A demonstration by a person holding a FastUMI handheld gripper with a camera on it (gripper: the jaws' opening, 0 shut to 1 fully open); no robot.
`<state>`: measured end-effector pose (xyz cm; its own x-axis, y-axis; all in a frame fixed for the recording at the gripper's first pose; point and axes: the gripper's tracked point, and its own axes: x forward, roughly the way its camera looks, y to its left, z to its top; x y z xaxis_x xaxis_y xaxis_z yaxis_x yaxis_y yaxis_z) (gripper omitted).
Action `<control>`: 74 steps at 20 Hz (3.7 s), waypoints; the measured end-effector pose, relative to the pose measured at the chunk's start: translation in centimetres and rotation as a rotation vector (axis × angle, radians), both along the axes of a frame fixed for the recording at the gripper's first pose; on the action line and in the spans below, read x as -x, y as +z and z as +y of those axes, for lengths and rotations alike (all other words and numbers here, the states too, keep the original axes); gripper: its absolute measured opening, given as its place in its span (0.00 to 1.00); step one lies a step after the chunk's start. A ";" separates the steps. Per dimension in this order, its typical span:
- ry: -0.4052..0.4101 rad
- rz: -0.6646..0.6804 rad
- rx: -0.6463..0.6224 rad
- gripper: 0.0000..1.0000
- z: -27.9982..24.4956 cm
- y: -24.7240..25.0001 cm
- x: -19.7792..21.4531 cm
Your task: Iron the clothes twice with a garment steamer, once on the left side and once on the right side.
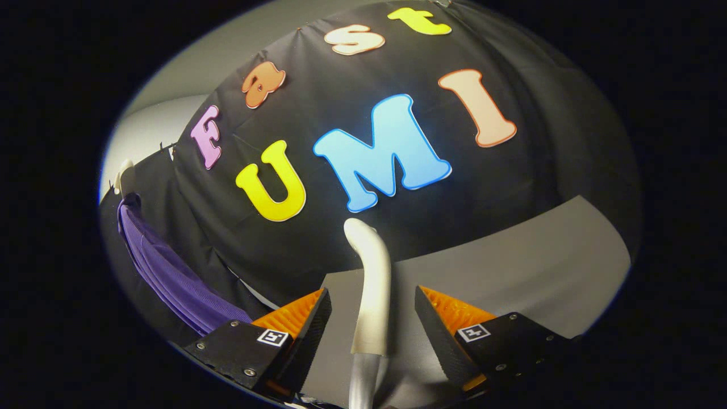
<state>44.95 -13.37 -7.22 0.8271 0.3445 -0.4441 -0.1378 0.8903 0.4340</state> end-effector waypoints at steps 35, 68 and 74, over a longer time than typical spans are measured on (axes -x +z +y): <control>0.162 0.296 -0.127 0.36 5.0 -5.4 3.4; -0.104 -0.053 0.031 0.36 21.1 6.4 30.2; -0.145 -0.216 0.066 0.36 23.8 9.9 30.1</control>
<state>14.88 10.43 2.70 0.9437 0.1916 -0.2698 -0.0898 0.9330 0.3485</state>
